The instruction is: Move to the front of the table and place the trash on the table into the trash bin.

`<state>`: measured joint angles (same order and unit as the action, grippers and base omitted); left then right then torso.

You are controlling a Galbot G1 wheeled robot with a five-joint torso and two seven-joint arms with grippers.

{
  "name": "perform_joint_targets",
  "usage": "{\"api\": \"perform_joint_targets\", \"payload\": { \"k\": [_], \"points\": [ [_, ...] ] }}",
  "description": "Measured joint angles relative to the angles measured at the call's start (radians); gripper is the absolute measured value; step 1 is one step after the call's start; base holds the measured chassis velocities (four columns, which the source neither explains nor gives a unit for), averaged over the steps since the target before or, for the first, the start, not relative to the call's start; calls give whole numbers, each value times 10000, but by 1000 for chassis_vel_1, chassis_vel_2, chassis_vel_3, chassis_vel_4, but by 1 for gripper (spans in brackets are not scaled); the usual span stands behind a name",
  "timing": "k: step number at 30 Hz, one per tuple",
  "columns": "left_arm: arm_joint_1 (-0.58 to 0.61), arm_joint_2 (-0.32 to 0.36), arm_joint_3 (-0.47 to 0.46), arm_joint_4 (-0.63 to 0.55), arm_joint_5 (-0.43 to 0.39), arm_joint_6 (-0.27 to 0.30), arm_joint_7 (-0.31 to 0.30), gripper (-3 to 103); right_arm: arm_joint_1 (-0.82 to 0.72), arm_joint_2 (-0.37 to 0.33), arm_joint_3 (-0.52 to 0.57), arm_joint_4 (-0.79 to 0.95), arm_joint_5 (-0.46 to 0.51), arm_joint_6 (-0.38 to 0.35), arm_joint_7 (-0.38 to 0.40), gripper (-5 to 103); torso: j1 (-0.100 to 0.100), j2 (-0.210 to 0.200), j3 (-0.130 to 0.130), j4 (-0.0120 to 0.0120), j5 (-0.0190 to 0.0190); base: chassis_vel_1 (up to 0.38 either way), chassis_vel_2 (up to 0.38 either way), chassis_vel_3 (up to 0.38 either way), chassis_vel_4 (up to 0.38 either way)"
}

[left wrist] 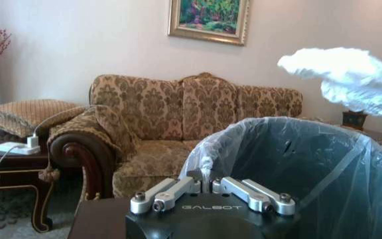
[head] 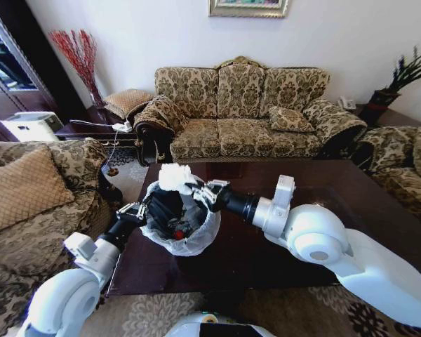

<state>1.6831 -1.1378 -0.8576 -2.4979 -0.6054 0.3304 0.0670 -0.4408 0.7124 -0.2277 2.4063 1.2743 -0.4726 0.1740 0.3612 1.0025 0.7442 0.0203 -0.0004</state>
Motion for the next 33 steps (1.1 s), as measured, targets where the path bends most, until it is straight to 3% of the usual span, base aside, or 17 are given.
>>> {"api": "perform_joint_targets", "payload": {
  "k": [3,5,7,8,11,13,14,16,17,24,27,29,31,32,33],
  "points": [
    [53,-54,-24,-5,1,2,0,3,78,137,-219,-163,-339,21,93,33,1,0,0,0,0,0,0,0,0],
    [56,-62,-26,-5,2,2,1,3,87,146,-246,-180,-383,26,93,33,1,0,1,0,0,0,0,0,0],
    [78,-102,-30,-7,6,2,0,3,124,198,-368,-276,-542,59,92,44,2,0,1,0,0,0,0,0,0],
    [78,-102,-30,-7,6,2,0,3,124,198,-368,-276,-542,59,92,44,2,0,1,0,0,0,0,0,0],
    [89,-114,-30,-11,8,5,3,3,152,244,-490,-299,-691,135,95,61,1,0,0,0,-1,0,0,0,0],
    [90,-114,-30,-11,8,6,4,3,164,252,-506,-302,-733,160,99,61,1,0,0,0,-1,0,0,0,0],
    [93,-114,-30,-11,10,8,4,3,214,263,-512,-348,-813,218,122,71,1,0,0,0,-1,0,0,0,0],
    [94,-117,-30,-12,11,9,4,3,233,268,-501,-373,-834,240,139,71,1,0,0,0,0,0,0,0,0],
    [100,-137,-29,-13,13,10,5,3,280,273,-409,-447,-881,368,250,82,2,0,0,0,0,0,0,0,0],
    [123,-278,-32,-15,45,12,13,3,241,139,157,-638,-1269,1070,1282,99,1,0,0,1,-2,0,0,0,0],
    [321,-560,-168,-21,193,-149,21,3,-692,174,934,-1519,-3373,1469,2601,100,1,-1,0,0,0,0,0,0,0],
    [383,-621,-220,-21,219,-186,15,3,-1044,217,1286,-1711,-3741,1453,2744,100,2,-1,1,5,4,0,0,0,0],
    [419,-656,-301,-21,235,-223,-19,3,-2777,301,3144,-2051,-4749,1108,2716,100,2,-1,0,5,-3,0,0,0,0],
    [419,-656,-301,-21,235,-223,-19,3,-2777,301,3144,-2051,-4749,1108,2716,100,2,-1,0,5,-3,0,0,0,0],
    [417,-664,-304,-21,235,-232,-27,3,-3822,380,4067,-2164,-5089,993,2527,100,2,-1,1,3,2,0,0,0,0]
  ]
}}
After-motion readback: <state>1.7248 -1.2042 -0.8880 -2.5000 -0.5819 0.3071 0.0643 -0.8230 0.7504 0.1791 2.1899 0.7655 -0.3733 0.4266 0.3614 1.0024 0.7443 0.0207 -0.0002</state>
